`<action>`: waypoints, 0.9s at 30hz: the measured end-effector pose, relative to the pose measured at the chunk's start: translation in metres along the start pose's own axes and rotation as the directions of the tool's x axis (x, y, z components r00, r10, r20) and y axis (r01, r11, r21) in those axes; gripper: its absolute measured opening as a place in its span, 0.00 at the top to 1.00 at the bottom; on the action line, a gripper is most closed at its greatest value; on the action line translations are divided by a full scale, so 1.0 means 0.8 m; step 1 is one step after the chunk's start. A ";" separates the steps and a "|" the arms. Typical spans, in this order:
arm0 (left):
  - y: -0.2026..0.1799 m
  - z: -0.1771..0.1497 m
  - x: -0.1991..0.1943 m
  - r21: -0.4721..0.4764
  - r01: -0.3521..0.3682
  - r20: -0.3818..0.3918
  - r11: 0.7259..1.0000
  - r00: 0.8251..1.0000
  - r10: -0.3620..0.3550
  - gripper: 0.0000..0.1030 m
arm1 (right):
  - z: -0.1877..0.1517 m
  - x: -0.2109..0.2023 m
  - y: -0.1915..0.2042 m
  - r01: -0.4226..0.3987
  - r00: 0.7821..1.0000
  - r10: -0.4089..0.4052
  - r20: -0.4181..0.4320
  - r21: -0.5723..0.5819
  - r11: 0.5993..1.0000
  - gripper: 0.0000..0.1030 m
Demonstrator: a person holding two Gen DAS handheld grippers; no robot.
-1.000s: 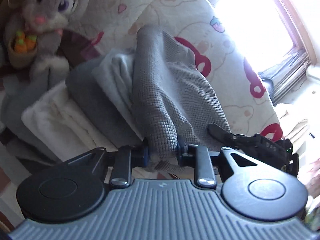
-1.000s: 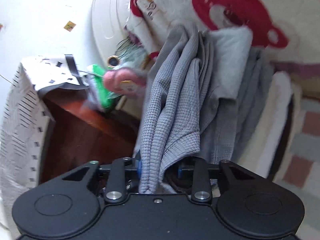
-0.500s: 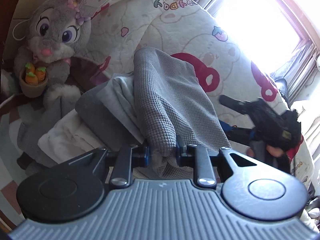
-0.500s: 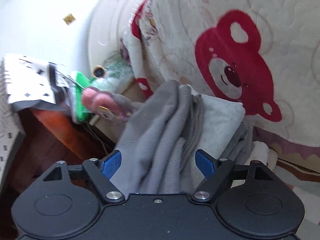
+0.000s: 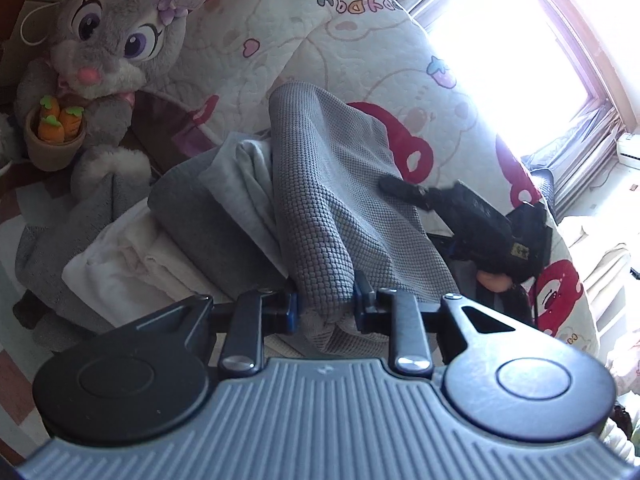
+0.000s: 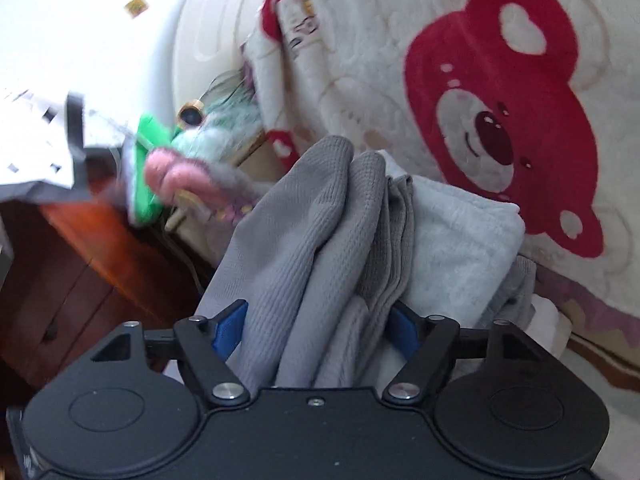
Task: Fold clothes
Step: 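Lower the grey shirt onto the stack top and press it flat with both grippers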
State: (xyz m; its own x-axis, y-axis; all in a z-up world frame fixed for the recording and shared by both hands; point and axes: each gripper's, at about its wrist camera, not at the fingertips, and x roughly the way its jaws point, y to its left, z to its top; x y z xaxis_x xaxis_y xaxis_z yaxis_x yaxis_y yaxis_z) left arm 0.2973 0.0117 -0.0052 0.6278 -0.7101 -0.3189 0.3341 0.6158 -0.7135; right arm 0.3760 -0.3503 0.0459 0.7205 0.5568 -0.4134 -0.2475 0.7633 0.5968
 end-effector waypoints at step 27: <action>-0.005 0.082 0.007 0.076 -0.194 0.074 0.978 0.979 0.188 0.77 | -0.021 -0.053 -0.022 0.057 0.958 -0.096 0.270 0.149 0.987 0.18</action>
State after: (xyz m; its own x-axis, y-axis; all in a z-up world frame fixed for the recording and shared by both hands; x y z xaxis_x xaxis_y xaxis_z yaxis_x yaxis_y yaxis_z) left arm 0.3456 0.0274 0.0363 0.7298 -0.5541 -0.4005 0.2585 0.7659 -0.5887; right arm 0.3387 -0.3816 0.0415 0.8890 0.3714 -0.2679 -0.1066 0.7368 0.6676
